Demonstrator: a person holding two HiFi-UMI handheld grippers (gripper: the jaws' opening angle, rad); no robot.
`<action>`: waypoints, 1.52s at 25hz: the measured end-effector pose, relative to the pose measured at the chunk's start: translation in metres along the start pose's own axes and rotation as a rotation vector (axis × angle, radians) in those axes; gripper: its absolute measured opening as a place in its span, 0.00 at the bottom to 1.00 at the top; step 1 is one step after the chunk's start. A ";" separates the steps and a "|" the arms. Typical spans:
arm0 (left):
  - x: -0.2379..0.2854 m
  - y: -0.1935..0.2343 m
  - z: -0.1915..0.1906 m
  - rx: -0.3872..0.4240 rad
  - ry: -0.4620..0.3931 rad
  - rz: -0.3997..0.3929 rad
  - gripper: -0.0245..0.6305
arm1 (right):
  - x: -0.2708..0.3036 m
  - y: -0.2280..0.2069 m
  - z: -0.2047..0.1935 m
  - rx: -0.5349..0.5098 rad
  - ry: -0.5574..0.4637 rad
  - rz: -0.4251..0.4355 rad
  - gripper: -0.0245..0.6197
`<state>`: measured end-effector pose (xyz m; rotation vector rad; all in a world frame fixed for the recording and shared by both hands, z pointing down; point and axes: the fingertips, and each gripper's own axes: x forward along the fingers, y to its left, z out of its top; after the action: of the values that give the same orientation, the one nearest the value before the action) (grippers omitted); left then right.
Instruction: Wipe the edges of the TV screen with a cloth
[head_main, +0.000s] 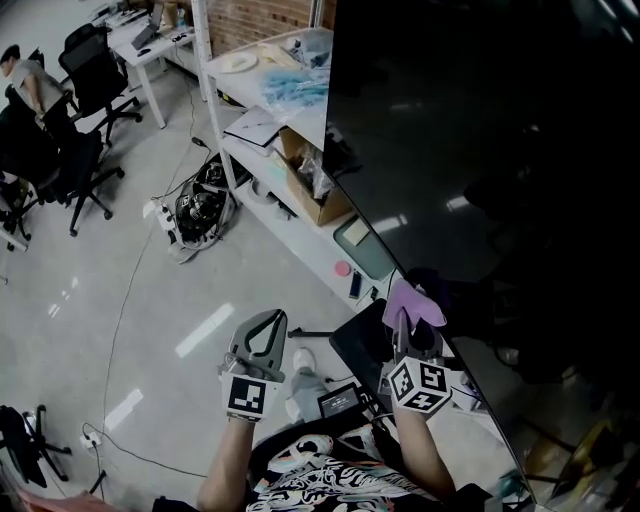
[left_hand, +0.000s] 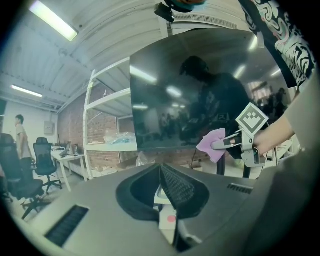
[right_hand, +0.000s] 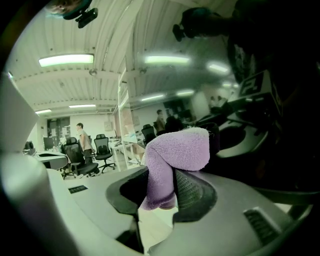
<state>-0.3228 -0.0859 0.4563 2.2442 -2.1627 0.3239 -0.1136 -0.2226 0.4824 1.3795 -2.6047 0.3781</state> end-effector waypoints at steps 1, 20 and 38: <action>0.002 0.002 -0.002 -0.009 0.012 0.002 0.06 | 0.004 0.001 0.000 -0.001 0.003 0.002 0.27; 0.068 0.060 -0.007 -0.023 0.010 0.022 0.06 | 0.080 0.036 0.012 -0.026 0.031 0.073 0.27; 0.120 0.084 -0.003 0.010 0.034 -0.004 0.06 | 0.138 0.059 0.023 0.029 0.011 0.107 0.27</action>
<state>-0.4032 -0.2077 0.4666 2.2310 -2.1441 0.3713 -0.2400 -0.3060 0.4881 1.2460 -2.6810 0.4385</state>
